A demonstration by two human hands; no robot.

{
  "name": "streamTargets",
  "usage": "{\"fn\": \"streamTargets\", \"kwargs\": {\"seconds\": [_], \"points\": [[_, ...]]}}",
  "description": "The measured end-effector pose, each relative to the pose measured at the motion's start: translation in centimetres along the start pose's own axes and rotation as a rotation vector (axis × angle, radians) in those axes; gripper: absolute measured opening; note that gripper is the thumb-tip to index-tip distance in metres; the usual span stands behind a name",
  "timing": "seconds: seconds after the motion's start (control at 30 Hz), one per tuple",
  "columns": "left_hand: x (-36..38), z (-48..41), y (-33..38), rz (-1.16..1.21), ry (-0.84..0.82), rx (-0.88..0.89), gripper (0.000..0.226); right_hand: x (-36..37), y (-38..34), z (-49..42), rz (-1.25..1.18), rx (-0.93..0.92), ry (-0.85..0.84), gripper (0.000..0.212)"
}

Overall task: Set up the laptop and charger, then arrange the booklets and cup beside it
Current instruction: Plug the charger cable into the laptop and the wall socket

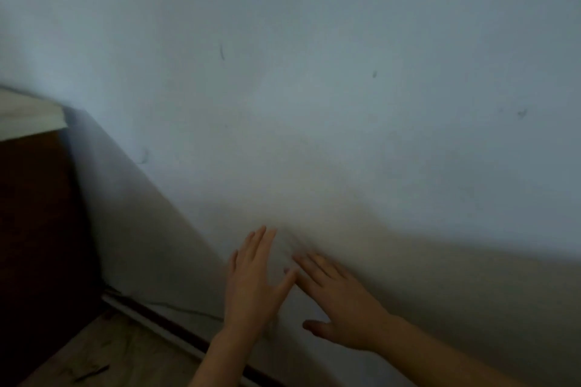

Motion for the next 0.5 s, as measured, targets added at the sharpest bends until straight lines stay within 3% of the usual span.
{"fn": "streamTargets", "kwargs": {"seconds": [0.37, 0.5], "points": [[-10.4, -0.2, 9.0, -0.281, -0.247, 0.096, 0.090, -15.0, -0.2, 3.9, -0.058, 0.040, 0.071, 0.086], [-15.1, -0.4, 13.8, -0.428, -0.361, 0.144, 0.098, -20.9, -1.1, 5.2, -0.165, 0.131, 0.113, 0.087]]}}
Point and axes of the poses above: each hand's wrist, its own z-axis away from the middle knuckle, its own x-axis out of the palm, y = z × x, the point moved 6 cm from there along -z, towards the middle knuckle, and after that the axes turned 1 degree about -y, right-handed, at the moved point
